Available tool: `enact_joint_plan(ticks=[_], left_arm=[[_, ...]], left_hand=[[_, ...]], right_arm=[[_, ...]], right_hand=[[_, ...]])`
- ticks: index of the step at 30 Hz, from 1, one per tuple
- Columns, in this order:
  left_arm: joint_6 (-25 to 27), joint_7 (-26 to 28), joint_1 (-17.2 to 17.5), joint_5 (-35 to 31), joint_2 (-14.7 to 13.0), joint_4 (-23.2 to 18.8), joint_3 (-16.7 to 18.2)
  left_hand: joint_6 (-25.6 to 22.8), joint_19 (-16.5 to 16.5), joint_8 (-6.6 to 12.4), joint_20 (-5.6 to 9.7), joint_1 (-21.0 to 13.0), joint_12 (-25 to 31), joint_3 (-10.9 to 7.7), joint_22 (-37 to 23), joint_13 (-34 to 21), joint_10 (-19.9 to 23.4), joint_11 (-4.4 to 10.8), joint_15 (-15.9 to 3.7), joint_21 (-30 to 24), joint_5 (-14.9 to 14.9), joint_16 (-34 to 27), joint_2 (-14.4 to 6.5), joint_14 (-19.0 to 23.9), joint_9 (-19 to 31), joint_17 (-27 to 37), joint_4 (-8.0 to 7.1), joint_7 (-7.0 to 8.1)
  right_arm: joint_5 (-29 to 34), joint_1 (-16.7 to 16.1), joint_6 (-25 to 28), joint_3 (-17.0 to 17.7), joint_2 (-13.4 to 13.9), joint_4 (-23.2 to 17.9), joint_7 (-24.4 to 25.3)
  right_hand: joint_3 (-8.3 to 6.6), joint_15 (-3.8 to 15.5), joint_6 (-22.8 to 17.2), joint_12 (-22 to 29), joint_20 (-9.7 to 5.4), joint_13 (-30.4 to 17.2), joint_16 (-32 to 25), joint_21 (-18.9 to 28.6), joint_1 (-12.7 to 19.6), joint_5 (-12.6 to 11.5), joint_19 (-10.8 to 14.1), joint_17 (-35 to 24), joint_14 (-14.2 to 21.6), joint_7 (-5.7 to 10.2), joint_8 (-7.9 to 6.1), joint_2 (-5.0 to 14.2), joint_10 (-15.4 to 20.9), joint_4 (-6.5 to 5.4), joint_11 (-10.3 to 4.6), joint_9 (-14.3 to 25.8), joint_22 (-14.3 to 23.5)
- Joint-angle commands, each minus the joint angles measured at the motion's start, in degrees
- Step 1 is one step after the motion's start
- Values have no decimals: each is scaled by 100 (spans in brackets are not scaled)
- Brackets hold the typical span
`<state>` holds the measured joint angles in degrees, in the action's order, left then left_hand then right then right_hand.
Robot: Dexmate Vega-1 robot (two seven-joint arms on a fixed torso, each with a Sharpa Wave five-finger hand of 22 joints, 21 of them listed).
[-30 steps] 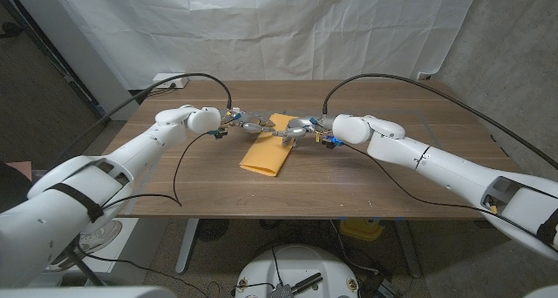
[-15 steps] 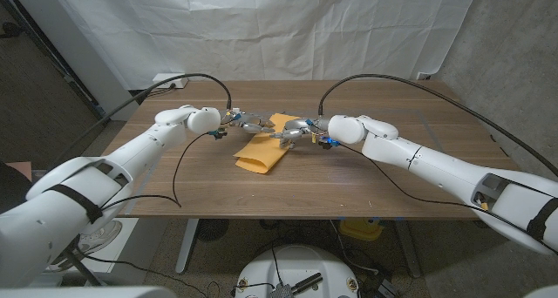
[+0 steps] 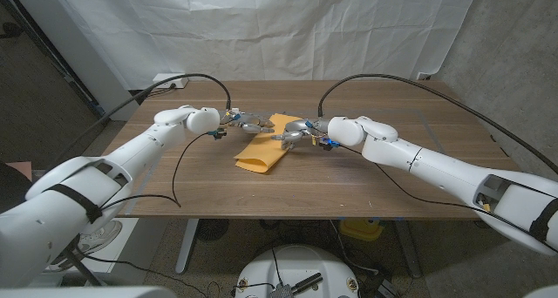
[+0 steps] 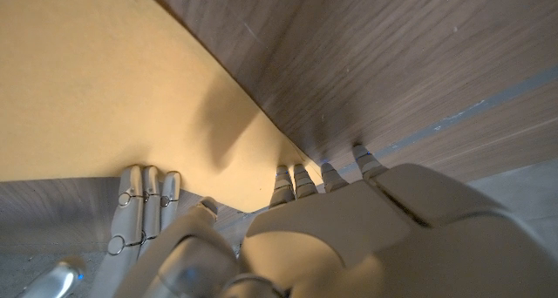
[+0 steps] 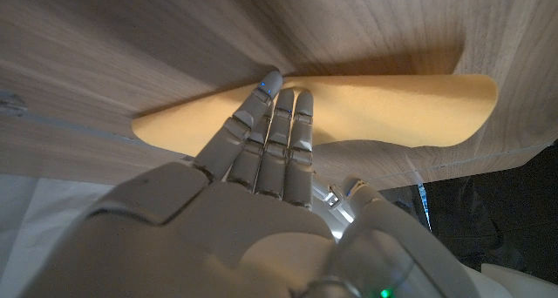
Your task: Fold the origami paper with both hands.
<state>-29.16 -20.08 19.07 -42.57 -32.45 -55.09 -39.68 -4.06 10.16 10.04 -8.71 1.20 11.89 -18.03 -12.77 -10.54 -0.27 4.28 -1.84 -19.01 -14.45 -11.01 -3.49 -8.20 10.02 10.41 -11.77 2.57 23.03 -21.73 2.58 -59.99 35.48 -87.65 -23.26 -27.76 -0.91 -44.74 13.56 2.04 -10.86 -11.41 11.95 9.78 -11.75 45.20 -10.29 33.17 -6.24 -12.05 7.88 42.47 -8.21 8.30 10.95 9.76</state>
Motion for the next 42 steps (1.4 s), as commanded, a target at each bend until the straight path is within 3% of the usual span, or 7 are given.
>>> enact_joint_plan(ticks=[1, 19, 20, 24, 30, 39, 42], left_arm=[[-58, 82, -42, -42, 32, 64, -30], [14, 77, -92, -93, 104, 99, -80], [11, 72, -98, -90, 113, 110, -83], [17, 83, -107, -105, 130, 113, -98], [68, 65, -80, -113, 122, 36, -91], [171, -13, 12, -115, 74, -162, -57], [198, -36, 28, -125, 67, -206, -53]], left_hand=[[26, 738, 47, 5, -16, 19, 24, -21, -25, -1, -8, -41, -37, -62, 9, -715, -17, 27, 16, 11, 2], [58, 737, 44, 4, -17, 7, 34, -19, -26, -18, -14, -34, -42, -78, 12, -720, -25, 27, 16, 11, 11], [57, 739, 45, 1, -17, 7, 34, -19, -26, -18, -16, -32, -42, -79, 13, -721, -26, 27, 16, 11, 10], [62, 741, 45, 2, -17, 3, 36, -19, -27, -26, -13, -29, -42, -82, 13, -722, -28, 27, 15, 11, 11], [68, 741, 46, 1, -18, 2, 39, -19, -27, -28, -17, -33, -44, -87, 14, -724, -31, 27, 15, 10, 6], [70, 739, 50, 0, -18, -2, 41, -18, -27, -36, -13, -29, -47, -93, 13, -726, -31, 27, 15, 10, -1], [75, 739, 49, 0, -18, -5, 42, -18, -27, -42, -18, -31, -48, -95, 13, -727, -33, 27, 16, 10, -1]], right_arm=[[-77, -191, -90, 265, 426, -779, 301], [-154, -518, 336, 410, 680, -1605, 331], [-43, -526, 443, 389, 699, -1707, 340], [-60, -575, 462, 431, 746, -1802, 406], [-90, -628, 426, 425, 839, -1969, 360], [-102, -698, 559, 349, 846, -2009, 237], [-76, -690, 497, 272, 806, -1952, 199]], right_hand=[[-70, -1, -34, 12, 0, -25, -14, 36, 7, -9, 78, -23, 82, 7, 5, 68, 54, 6, -2, -6, 15], [-155, 31, -48, -17, -22, -23, 10, 25, 58, -9, 125, -11, 127, 21, 24, 94, 77, 49, -9, -6, 15], [-195, 28, -44, -23, -22, -23, 15, 21, 101, -13, 127, -8, 130, 18, 28, 123, 78, 81, -19, -6, 15], [-603, 26, 18, -83, -39, -23, 49, -14, 578, 14, 124, 2, 117, 69, 72, 286, 62, 450, -37, 0, 17], [-786, 38, 37, -103, -53, -25, 42, -20, 816, 51, 134, -18, 99, 61, 81, 321, 67, 633, -62, 5, 18], [-870, 92, -40, -82, -73, -26, -38, 20, 955, 94, 265, -80, 207, 91, 54, 326, 172, 712, -74, 11, 20], [-975, 89, -48, -85, -80, -26, -37, 18, 1076, 76, 280, -76, 221, 91, 57, 357, 193, 791, -70, 13, 20]])
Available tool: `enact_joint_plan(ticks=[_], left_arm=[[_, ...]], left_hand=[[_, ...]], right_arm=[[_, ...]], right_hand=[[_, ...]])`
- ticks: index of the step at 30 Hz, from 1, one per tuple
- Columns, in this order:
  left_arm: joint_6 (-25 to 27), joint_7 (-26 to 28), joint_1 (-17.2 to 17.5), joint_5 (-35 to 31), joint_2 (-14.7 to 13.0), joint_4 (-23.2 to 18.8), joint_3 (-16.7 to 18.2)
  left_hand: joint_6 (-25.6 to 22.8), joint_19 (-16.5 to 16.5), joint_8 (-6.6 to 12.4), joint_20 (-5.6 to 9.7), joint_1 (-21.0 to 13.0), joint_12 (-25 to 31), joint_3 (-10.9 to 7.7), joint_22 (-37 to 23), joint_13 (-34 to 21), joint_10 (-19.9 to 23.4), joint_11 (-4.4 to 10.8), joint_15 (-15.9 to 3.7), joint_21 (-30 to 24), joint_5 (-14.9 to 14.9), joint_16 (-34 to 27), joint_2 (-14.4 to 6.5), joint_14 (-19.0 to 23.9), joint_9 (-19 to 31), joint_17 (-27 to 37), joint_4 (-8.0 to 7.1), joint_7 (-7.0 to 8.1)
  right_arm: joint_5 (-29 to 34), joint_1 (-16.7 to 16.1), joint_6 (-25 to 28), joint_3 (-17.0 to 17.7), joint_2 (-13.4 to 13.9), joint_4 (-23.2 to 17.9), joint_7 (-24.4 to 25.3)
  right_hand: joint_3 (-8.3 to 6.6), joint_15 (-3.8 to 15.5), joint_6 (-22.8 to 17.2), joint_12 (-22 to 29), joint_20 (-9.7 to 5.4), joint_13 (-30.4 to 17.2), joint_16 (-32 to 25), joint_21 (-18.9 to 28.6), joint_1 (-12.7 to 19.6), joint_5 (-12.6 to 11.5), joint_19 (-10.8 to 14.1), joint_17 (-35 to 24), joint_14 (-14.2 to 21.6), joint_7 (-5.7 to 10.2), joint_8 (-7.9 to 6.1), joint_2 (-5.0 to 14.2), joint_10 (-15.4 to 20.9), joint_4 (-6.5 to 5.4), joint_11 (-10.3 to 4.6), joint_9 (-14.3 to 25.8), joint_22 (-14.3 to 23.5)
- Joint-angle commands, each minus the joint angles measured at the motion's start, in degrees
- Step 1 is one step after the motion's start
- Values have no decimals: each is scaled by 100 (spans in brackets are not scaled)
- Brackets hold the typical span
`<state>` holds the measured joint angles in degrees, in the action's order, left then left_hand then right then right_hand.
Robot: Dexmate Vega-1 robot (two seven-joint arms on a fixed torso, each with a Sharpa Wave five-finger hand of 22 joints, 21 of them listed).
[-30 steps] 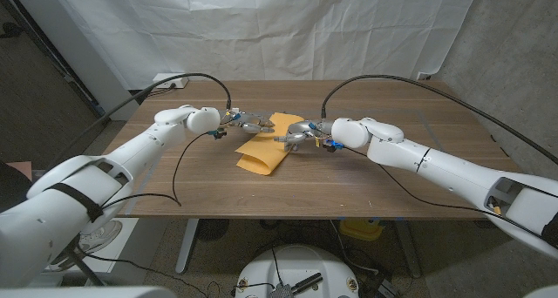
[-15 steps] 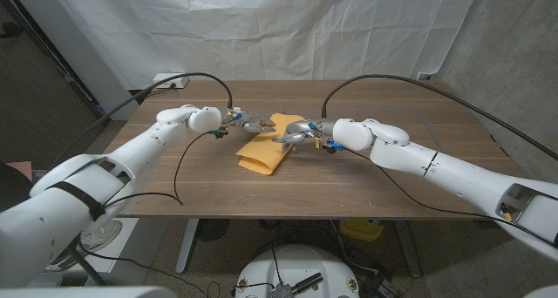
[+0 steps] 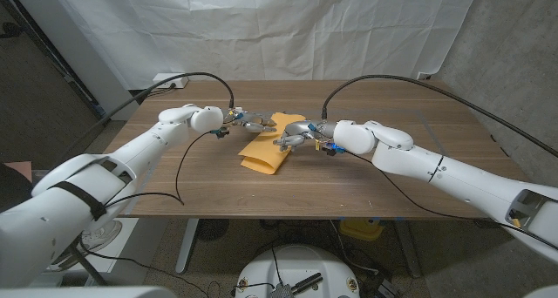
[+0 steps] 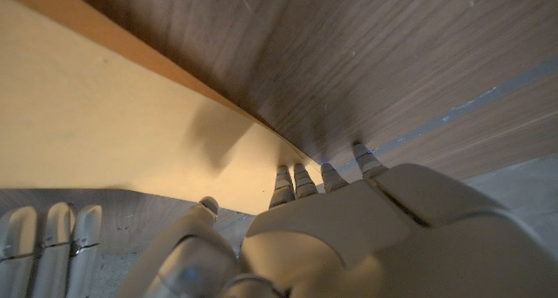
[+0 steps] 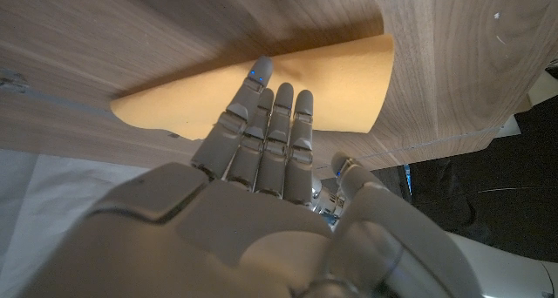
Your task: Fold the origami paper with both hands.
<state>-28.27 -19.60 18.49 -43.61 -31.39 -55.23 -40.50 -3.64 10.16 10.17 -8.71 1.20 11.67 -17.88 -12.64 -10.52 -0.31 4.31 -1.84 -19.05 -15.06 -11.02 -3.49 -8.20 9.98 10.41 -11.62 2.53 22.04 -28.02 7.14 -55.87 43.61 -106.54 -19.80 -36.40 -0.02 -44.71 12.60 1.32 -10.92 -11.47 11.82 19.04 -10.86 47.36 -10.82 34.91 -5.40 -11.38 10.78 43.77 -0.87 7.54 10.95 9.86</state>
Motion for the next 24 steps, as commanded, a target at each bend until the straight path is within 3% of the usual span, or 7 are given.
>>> enact_joint_plan(ticks=[1, 13, 24], left_arm=[[112, -91, 88, -18, -38, -195, 31], [158, -154, 119, -16, -50, -232, 45], [179, -144, 156, 0, -70, -272, 75]], left_hand=[[42, 739, 32, -1, -18, 17, 27, -31, -29, -38, -23, -30, -43, -34, 14, -727, -35, 31, 15, -6, 0], [76, 754, 26, 0, -17, 10, 31, -32, -29, -59, -31, -27, -40, -43, 18, -730, -49, 31, 16, -8, -2], [86, 753, 29, 9, -16, 4, 35, -32, -30, -79, -47, -33, -44, -50, 20, -731, -60, 32, 17, -9, -3]], right_arm=[[40, -55, -9, -187, -33, -25, -163], [267, 126, 8, -498, -240, 268, -446], [420, 196, 127, -606, -246, 350, -563]], right_hand=[[-137, -1, -57, 9, -6, -21, -32, 29, 181, -18, 66, -25, 48, 6, -11, 71, 64, 76, 0, 13, 10], [-183, -10, -41, -17, -13, -22, -40, 16, 255, -16, 55, -64, 16, 15, 2, 66, 32, 98, -8, 16, 11], [-200, -10, -45, -15, -20, -23, -61, 10, 295, -10, 53, -95, 21, 23, 4, 59, 58, 97, -7, 19, 12]])
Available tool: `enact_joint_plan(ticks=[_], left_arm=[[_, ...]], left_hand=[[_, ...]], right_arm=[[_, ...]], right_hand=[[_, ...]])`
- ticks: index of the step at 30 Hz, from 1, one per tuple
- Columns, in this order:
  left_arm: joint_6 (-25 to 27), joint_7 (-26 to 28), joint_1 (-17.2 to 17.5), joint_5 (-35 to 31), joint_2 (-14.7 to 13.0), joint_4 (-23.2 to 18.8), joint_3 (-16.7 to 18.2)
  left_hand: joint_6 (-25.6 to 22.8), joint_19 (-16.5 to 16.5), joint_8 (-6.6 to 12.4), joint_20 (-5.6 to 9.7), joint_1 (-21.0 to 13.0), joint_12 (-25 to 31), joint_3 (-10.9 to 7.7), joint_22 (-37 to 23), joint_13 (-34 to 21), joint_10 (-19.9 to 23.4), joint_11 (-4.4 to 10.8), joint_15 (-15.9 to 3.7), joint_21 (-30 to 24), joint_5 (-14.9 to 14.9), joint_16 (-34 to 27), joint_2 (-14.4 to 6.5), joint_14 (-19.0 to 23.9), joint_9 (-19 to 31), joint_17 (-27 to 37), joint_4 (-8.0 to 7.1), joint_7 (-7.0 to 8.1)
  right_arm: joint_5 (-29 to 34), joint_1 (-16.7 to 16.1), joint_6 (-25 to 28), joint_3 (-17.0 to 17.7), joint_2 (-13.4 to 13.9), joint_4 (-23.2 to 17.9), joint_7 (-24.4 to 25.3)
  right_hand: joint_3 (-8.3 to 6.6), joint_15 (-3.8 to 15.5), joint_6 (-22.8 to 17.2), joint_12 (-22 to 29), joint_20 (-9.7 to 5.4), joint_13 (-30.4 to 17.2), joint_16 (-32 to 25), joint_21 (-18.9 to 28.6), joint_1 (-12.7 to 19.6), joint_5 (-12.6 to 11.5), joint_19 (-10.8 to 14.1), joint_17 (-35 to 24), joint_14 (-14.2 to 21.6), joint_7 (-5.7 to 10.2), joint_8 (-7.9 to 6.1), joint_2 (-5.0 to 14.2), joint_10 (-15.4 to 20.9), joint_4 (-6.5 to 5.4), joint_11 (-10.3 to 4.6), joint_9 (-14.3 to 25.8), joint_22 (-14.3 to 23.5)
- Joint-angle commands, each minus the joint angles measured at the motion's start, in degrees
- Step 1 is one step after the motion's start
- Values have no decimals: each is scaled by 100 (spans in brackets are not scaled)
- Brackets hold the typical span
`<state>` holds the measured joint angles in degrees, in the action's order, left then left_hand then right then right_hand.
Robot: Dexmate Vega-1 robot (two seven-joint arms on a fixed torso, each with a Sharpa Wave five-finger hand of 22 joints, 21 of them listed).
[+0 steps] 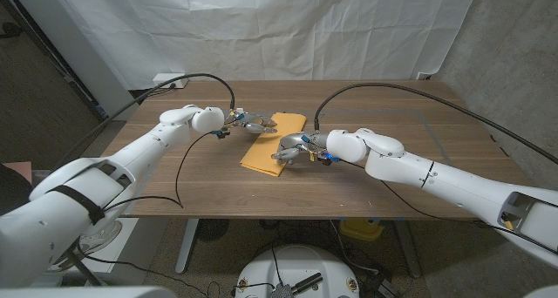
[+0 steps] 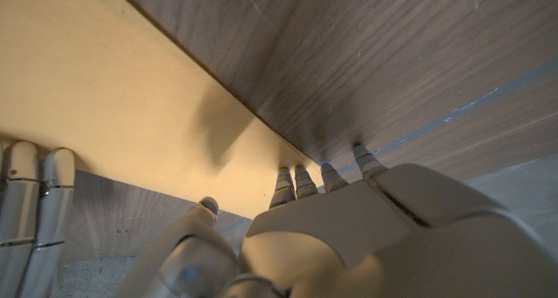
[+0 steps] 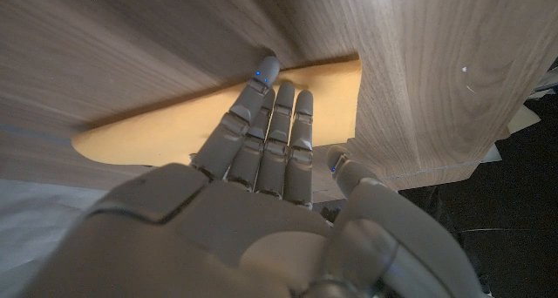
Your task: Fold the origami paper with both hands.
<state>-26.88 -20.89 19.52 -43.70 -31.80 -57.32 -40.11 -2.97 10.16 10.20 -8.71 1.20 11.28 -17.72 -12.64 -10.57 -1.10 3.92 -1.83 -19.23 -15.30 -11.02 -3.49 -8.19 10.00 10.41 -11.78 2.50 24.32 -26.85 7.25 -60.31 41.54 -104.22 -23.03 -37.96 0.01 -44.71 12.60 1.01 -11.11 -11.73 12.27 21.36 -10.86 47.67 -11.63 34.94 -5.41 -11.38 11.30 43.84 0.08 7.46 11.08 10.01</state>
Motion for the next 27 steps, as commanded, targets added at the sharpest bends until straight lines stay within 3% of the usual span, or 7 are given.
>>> enact_joint_plan(ticks=[1, 16, 27], left_arm=[[42, -9, 57, -1, -35, -73, 35], [92, -6, 111, -14, -55, -195, 65], [167, -30, 194, -24, -87, -343, 97]], left_hand=[[22, 754, 26, 8, -16, 42, 19, -32, -25, -2, -8, -31, -26, -27, 19, -731, -58, 31, 17, 8, 4], [44, 758, 27, 10, -16, 44, 23, -32, -25, -5, -6, -31, -29, -37, 19, -735, -68, 31, 17, 7, 4], [52, 769, 29, -6, -15, 48, 25, -32, -25, 1, -7, -29, -28, -43, 17, -737, -67, 31, 17, 6, 8]], right_arm=[[162, 84, 128, -151, -29, 105, -275], [88, -127, 99, 276, 303, -642, 326], [-2, -250, 166, 305, 403, -1004, 258]], right_hand=[[-45, -10, -45, -17, 13, -3, -37, -35, 65, -9, 22, -16, 19, 20, 4, 7, 51, 1, 4, 7, -3], [-51, -6, -42, -31, 7, -4, -51, -46, 106, 3, 10, -55, -4, 33, 10, -6, 44, -8, -19, 10, -2], [-55, -3, -25, -42, -1, -5, -55, -49, 136, 7, 8, -71, -26, 47, 17, -12, 29, -1, -32, 12, -1]])
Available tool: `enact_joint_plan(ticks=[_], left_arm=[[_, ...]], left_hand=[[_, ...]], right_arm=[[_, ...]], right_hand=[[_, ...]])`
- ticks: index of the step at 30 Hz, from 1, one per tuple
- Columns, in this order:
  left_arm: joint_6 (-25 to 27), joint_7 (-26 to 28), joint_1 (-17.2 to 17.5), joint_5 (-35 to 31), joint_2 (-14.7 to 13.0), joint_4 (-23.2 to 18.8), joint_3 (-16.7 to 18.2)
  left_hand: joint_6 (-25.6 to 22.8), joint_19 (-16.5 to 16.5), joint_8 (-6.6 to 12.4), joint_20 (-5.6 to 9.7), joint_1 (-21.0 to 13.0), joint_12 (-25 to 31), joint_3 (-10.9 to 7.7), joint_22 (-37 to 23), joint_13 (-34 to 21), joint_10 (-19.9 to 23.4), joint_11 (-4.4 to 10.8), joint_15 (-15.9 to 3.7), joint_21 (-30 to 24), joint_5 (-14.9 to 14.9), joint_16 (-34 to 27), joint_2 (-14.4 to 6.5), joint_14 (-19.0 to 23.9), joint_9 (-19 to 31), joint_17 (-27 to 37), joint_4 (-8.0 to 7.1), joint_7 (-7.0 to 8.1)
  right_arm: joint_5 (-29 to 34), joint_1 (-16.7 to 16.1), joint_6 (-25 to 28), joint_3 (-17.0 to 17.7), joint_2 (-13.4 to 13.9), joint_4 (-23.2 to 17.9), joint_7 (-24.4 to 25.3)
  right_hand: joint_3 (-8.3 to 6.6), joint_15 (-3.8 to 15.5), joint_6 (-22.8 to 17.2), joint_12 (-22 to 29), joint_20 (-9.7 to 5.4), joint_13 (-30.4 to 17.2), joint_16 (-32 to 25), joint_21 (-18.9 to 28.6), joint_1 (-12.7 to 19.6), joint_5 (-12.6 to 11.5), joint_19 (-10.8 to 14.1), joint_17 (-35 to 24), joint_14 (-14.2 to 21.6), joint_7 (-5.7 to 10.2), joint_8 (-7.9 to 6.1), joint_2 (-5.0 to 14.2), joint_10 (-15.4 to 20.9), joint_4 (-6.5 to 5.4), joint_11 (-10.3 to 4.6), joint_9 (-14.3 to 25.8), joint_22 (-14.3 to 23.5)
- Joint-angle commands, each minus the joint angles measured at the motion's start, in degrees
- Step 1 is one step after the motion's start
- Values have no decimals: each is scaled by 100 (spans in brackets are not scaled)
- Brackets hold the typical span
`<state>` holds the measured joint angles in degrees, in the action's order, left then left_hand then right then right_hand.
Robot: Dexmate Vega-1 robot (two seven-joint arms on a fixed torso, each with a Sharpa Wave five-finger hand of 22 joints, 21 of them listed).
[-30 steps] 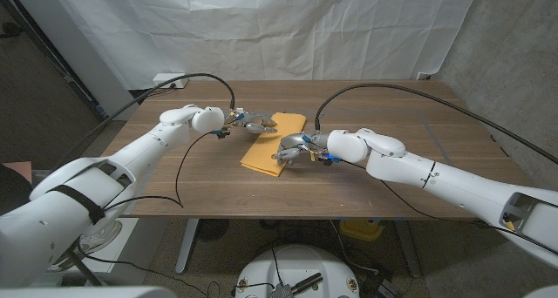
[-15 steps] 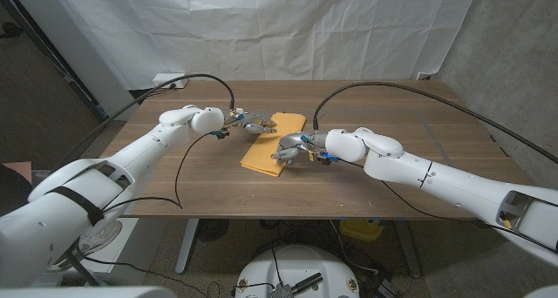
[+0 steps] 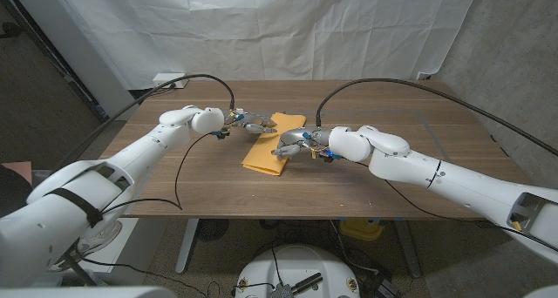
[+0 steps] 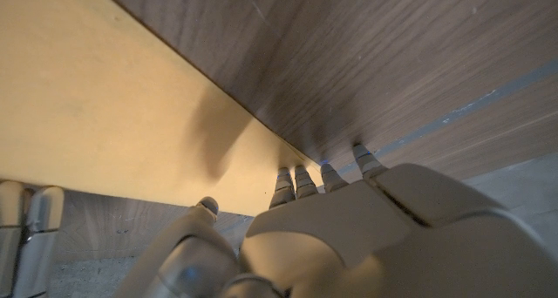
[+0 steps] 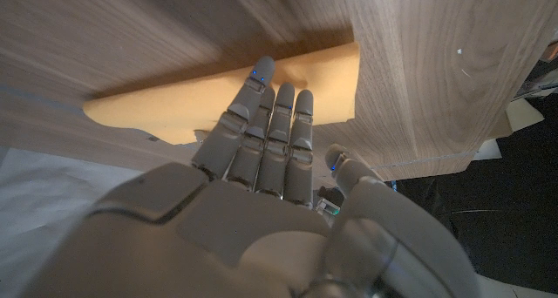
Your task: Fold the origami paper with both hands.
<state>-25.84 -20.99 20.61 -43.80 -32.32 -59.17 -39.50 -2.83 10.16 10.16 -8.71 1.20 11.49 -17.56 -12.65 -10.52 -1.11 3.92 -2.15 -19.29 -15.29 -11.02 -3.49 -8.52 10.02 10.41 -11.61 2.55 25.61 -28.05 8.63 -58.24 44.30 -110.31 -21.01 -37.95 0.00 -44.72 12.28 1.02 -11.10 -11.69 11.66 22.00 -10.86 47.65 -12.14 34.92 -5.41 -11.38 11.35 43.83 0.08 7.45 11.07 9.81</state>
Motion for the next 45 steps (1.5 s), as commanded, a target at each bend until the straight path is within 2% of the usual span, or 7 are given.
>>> enact_joint_plan(ticks=[1, 9, 14, 16, 30, 37, 45], left_arm=[[71, -20, 96, -11, -39, -173, 43], [119, -63, 160, -9, -77, -283, 74], [130, -67, 197, -8, -107, -349, 99], [139, -83, 211, -4, -120, -378, 110], [155, -122, 260, -5, -192, -465, 162], [125, -94, 240, -15, -185, -424, 161], [134, -89, 252, -16, -192, -451, 174]], left_hand=[[39, 759, 33, -2, -15, 28, 9, -31, -30, 5, -6, 3, -26, -44, 17, -738, -35, 28, 17, -11, 3], [53, 769, 33, -1, -15, 28, 9, -31, -31, 2, -6, 7, -25, -51, 16, -742, -35, 29, 17, -12, 2], [56, 763, 34, -4, -15, 28, 10, -31, -31, 0, -11, 7, -29, -54, 15, -742, -36, 29, 17, -12, 4], [60, 761, 34, 0, -15, 27, 10, -32, -31, -2, -12, 7, -30, -55, 15, -743, -36, 29, 17, -12, 8], [56, 768, 41, 9, -15, 28, 11, -32, -31, -4, -7, 5, -31, -62, 13, -744, -34, 29, 18, -13, 6], [70, 768, 37, 6, -15, 28, 11, -32, -31, -8, -3, 3, -34, -65, 12, -745, -35, 29, 18, -13, 1], [94, 768, 31, -1, -15, 28, 12, -32, -31, -9, -7, 3, -36, -69, 12, -745, -35, 28, 18, -13, 13]], right_arm=[[-143, -162, 38, 105, 132, -435, 79], [-238, -217, 7, 70, 94, -439, 36], [-302, -222, 11, 47, 35, -310, 2], [-458, -229, -91, 54, -36, -107, 6], [-254, -156, -38, -130, -180, 296, -50], [214, -77, 78, -338, -148, 288, -97], [266, -81, 304, -336, -119, 256, -172]], right_hand=[[-56, -1, -22, -11, -4, -6, -58, 12, 74, 7, 10, -21, -27, 46, 19, -18, 29, 0, -35, 14, 19], [-68, 32, -15, -18, -7, -6, -71, 16, 105, 6, 23, -28, -8, 60, 21, -13, 21, 13, -58, 15, 19], [-71, 35, -11, -20, -12, -6, -80, 17, 123, 8, 32, -38, -3, 63, 22, -14, 23, 14, -58, 16, 19], [-71, 38, -11, -21, -13, -7, -84, 18, 128, 9, 35, -41, 2, 59, 22, -14, 22, 13, -59, 17, 19], [-73, 22, -15, -22, -4, -8, -92, 13, 160, 12, 30, -60, -8, 49, 19, -17, 32, 9, -58, 19, 20], [-84, 41, -61, -8, -15, -8, -106, 33, 167, 11, 85, -56, 44, 60, 2, -27, 77, -7, -63, 20, 20], [-89, 46, -75, -5, -16, -8, -104, 31, 170, 12, 87, -52, 54, 65, -2, -35, 96, -15, -45, 21, 21]])
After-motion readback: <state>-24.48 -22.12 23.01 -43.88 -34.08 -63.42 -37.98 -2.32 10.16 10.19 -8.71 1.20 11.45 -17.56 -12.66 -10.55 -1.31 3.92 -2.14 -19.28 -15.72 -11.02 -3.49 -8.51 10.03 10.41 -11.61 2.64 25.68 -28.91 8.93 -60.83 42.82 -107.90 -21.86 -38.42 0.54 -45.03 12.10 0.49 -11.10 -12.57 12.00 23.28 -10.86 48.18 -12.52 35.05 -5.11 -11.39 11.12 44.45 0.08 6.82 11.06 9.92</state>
